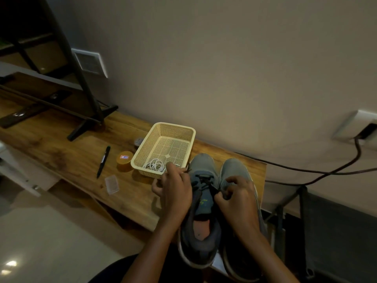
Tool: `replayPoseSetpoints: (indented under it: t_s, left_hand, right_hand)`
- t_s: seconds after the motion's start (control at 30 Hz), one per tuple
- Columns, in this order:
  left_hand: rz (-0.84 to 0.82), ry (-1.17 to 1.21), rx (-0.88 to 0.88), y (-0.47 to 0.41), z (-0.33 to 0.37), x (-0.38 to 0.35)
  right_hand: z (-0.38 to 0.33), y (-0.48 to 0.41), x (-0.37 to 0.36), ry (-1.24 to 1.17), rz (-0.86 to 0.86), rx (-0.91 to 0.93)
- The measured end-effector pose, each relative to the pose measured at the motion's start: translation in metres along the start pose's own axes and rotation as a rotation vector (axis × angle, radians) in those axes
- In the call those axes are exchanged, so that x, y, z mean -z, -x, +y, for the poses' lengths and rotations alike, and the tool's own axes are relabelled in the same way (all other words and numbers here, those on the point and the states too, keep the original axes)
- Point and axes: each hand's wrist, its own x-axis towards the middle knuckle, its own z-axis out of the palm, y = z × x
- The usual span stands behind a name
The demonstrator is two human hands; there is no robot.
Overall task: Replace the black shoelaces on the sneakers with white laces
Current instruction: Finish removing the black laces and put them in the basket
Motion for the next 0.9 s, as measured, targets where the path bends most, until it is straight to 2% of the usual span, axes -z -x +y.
replayPoseSetpoints:
  t_s: [0.13, 0.23, 0.33, 0.4, 0.47, 0.53, 0.67, 0.9]
  left_hand:
    - [0.106, 0.177, 0.161, -0.013, -0.004, 0.013]
    - [0.118, 0.126, 0.06, -0.007, -0.002, 0.024]
    - [-0.064, -0.068, -0.121, 0.009, 0.001, 0.025]
    - [-0.206, -0.259, -0.161, 0.02, -0.004, 0.018]
    - [-0.24, -0.408, -0.163, 0.025, -0.01, 0.007]
    - [-0.165, -0.467, -0.169, 0.028, -0.016, -0.001]
    - [-0.026, -0.48, -0.225, 0.025, -0.023, -0.01]
    - [0.14, -0.421, -0.262, 0.025, -0.027, -0.017]
  right_hand:
    - [-0.002, -0.004, 0.002, -0.006, -0.076, -0.01]
    - [-0.012, -0.014, 0.012, 0.008, -0.088, 0.043]
    - [-0.021, -0.032, 0.011, 0.107, -0.194, 0.153]
    - [-0.026, -0.043, 0.003, 0.222, -0.312, 0.203]
    - [-0.03, -0.048, -0.005, 0.324, -0.384, 0.216]
    - [-0.032, -0.049, -0.011, 0.385, -0.407, 0.221]
    - [-0.032, -0.049, -0.014, 0.393, -0.348, 0.254]
    - [-0.022, -0.054, -0.013, 0.144, -0.242, 0.131]
